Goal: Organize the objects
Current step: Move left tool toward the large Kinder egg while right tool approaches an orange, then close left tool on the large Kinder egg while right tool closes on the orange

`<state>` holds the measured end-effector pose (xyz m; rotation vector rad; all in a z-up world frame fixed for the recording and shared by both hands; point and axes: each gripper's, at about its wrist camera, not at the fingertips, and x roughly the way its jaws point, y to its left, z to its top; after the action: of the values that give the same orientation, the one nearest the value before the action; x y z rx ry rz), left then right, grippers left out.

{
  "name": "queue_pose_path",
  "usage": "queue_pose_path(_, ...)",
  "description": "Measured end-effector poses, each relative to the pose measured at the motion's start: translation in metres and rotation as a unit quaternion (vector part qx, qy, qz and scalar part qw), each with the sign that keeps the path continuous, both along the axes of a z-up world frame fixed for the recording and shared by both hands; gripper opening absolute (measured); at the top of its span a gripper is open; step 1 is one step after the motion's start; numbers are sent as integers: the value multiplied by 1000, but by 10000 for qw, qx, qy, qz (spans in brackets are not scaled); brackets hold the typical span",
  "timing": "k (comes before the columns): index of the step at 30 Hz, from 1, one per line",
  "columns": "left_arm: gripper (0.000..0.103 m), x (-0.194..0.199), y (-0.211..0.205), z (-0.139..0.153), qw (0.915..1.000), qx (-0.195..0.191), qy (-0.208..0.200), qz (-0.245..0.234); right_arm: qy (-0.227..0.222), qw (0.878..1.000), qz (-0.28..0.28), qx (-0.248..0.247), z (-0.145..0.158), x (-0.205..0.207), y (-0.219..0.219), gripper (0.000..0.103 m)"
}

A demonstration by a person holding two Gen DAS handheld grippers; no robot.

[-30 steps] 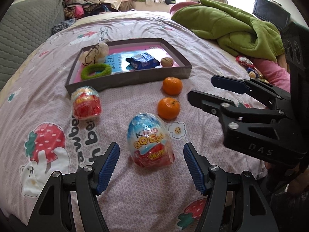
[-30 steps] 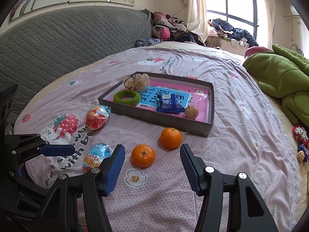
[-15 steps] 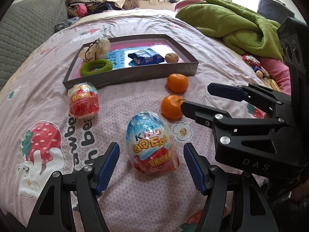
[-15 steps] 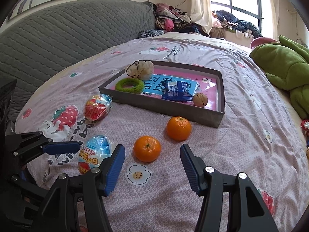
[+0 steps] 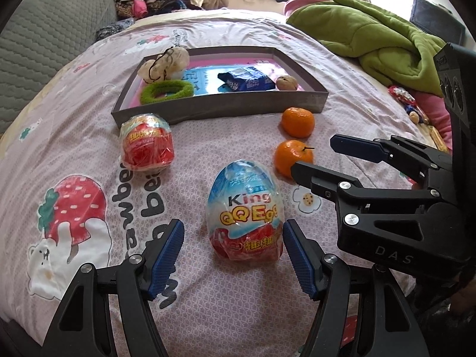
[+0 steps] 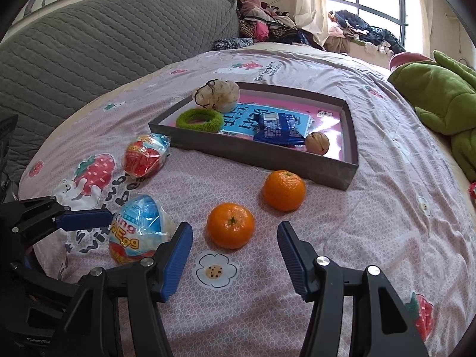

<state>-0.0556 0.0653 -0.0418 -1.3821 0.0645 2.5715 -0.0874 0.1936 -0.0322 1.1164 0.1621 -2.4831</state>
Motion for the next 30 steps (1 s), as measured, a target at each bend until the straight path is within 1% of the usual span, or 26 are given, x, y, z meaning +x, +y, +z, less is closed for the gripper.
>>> queue_pose_path(6, 70, -4, -6, -2, 9999, 49, -8, 125, -142, 9998, -37, -159, -7, -8, -1, 59)
queue_pose_path(10, 70, -6, -11, -1, 9996, 101, 55, 246, -229, 9994, -45, -249, -11, -13, -1, 58)
queue_pose_path(16, 70, -12, -20, -3, 9989, 209, 49, 419, -332, 9988, -51, -351, -15, -19, -3, 51)
queue_pose_path(18, 70, -14, -24, -4, 9984, 299, 16, 473, -381, 9985, -39, -396, -17, -21, -4, 47)
queue_pose_path(20, 70, -16, -26, -5, 9982, 328, 0, 506, -410, 9983, -37, -411, -19, -22, -4, 46)
queue_pose_path(23, 70, -18, -29, -4, 9977, 381, 5, 556, -421, 9978, -96, -495, -19, -23, -1, 40)
queue_pose_path(26, 70, -21, -33, -5, 9971, 460, -41, 611, -494, 9966, -100, -654, -19, -25, 4, 40)
queue_pose_path(30, 70, -24, -40, -6, 9956, 615, -111, 695, -472, 9968, -81, -641, -20, -24, 3, 40)
